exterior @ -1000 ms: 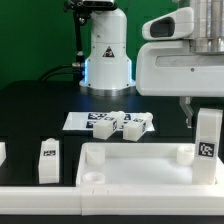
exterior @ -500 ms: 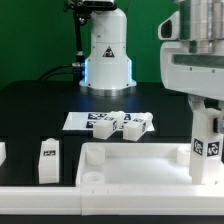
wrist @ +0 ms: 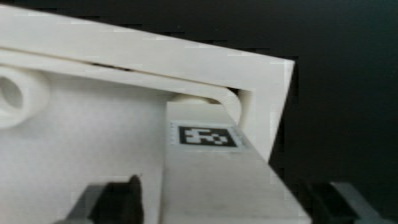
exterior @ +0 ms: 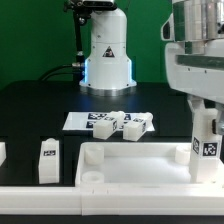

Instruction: Assemble desk

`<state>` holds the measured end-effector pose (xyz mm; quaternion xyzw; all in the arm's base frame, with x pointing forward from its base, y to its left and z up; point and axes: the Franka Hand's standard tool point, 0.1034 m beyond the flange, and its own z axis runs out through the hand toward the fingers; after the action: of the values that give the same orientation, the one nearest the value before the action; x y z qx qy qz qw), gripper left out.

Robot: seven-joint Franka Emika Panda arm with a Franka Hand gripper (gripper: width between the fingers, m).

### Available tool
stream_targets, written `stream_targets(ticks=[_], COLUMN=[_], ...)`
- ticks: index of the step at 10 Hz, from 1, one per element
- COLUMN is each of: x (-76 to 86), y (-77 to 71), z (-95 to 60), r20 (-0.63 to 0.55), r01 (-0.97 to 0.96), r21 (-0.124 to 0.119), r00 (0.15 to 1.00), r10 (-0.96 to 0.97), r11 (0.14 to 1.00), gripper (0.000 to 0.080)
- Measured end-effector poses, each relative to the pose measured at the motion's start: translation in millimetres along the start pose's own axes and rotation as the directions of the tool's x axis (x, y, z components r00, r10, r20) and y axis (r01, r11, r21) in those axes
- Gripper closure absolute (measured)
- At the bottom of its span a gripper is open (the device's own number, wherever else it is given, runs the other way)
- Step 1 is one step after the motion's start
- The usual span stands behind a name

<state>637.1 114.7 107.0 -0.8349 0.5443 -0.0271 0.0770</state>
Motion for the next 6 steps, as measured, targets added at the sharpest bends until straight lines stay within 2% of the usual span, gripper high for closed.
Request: stream_targets(ticks=[1, 2, 5, 6], x=[-2.5, -6.1, -4.3, -3.0], y=[-1.5, -2.0, -1.7, -1.6], z=[-0.5, -0.5, -0.6, -0.9], r20=[0.003, 0.012, 0.011, 0.008], r01=[0.159, 0.321, 0.472, 0.557], r21=[0.000, -0.004, -0.001, -0.004], r00=[0.987, 0.947, 0.882, 0.831], r10=[-0.159, -0.321, -0.472, -0.557], r11=[0.987, 0.947, 0.882, 0.831], gripper=[0.0252, 0.0171, 0.0151, 0.0151])
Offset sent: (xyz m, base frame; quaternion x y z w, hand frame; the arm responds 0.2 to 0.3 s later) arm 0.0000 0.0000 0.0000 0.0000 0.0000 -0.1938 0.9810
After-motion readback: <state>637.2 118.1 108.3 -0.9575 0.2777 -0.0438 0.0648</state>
